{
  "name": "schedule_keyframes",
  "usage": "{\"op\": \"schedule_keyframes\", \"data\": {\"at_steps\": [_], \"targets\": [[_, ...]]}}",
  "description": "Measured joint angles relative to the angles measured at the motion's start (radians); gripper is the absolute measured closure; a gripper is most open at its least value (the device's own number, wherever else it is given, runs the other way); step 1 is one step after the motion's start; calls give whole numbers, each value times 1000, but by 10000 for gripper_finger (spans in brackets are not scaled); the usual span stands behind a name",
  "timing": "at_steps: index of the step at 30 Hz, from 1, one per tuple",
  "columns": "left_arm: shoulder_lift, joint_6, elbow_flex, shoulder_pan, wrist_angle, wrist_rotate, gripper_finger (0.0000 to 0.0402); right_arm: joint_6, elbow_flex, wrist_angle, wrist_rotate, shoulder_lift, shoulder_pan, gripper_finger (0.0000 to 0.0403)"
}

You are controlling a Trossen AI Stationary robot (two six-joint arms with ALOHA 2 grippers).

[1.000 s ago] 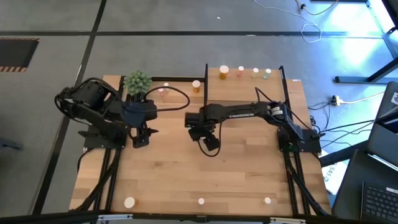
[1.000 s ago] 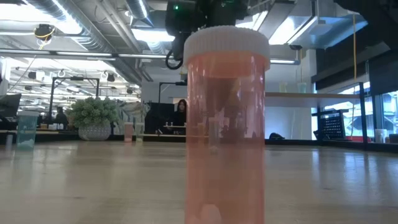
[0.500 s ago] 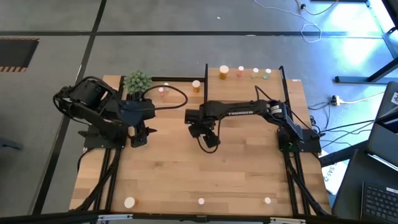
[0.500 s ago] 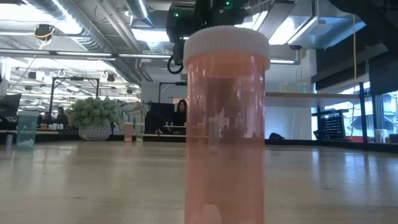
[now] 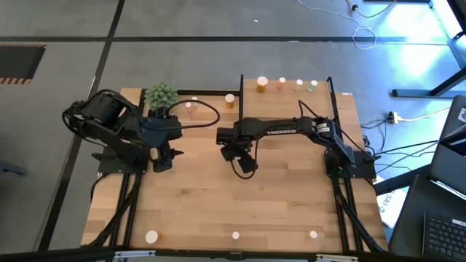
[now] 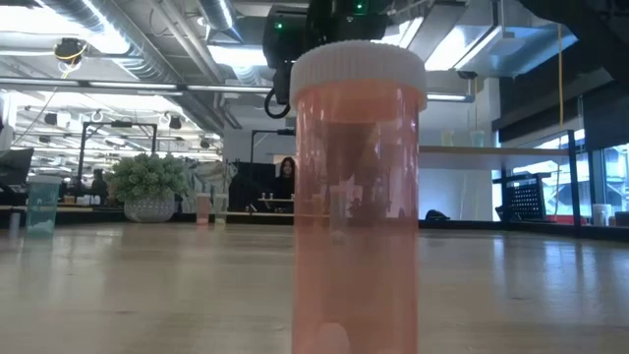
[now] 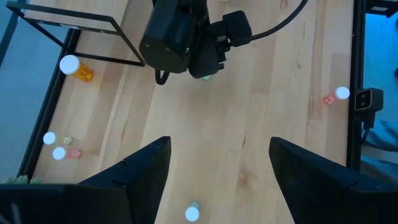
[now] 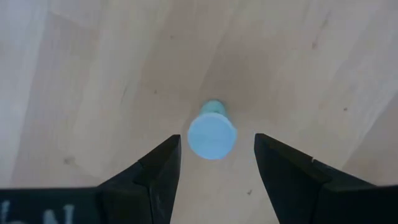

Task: Pick and place medicine bottles onto shelf by color
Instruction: Put the right blue pill bottle on the shelf aligned with the blue pill bottle

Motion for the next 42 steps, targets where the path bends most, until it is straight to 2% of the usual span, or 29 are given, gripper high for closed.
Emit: {"op": "schedule_keyframes", "data": {"at_steps": [9, 31, 34, 42], "targets": [[0, 0, 0, 0, 0, 0, 133, 2, 0, 1, -24, 1, 0, 196], [0, 2, 0, 0, 0, 0, 133, 2, 0, 26, 10, 55, 1, 197], [0, 2, 0, 0, 0, 0, 133, 3, 0, 19, 60, 57, 1, 207], [0, 2, 0, 0, 0, 0, 133, 28, 0, 3, 63, 57, 1, 258]]}}
